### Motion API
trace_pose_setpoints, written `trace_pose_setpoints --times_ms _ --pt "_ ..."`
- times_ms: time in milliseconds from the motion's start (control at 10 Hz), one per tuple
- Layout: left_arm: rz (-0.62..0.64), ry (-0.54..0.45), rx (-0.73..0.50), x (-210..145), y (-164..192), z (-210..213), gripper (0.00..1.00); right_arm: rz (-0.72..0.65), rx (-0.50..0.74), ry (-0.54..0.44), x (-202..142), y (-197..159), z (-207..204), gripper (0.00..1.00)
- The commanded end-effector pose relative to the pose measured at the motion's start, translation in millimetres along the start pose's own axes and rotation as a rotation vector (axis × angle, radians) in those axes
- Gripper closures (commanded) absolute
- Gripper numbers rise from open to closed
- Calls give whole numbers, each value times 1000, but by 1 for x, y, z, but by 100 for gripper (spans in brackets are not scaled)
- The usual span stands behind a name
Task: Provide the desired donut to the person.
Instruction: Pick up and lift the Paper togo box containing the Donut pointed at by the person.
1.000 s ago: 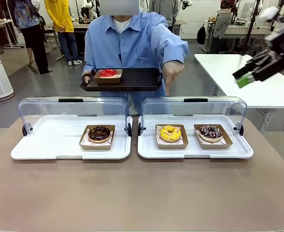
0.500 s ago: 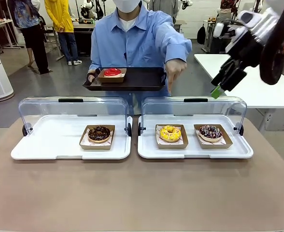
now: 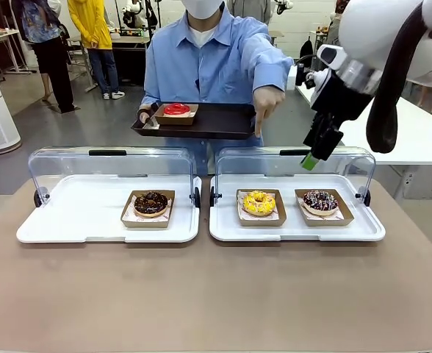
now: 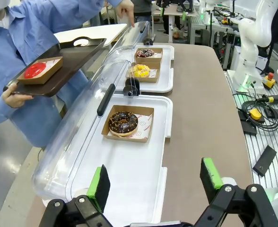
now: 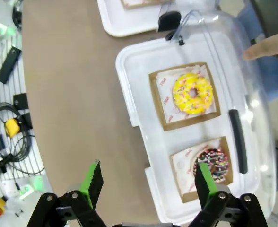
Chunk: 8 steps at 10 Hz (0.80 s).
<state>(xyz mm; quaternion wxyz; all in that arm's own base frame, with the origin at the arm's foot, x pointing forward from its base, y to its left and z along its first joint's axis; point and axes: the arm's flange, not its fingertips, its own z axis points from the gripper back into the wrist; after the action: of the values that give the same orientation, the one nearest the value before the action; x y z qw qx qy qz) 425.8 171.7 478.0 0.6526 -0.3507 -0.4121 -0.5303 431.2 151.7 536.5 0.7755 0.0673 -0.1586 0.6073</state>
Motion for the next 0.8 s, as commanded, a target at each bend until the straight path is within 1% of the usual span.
trace_pose_setpoints --times_ms 0,300,400,700 --pt "5 3 16 0 0 0 0 1 5 30 -3 3 -12 0" --pt "5 3 16 0 0 0 0 41 56 66 -10 11 -30 0" --pt "5 3 16 0 0 0 0 13 38 29 -4 8 -20 0" --pt "5 3 16 0 0 0 0 13 38 29 -4 8 -20 0"
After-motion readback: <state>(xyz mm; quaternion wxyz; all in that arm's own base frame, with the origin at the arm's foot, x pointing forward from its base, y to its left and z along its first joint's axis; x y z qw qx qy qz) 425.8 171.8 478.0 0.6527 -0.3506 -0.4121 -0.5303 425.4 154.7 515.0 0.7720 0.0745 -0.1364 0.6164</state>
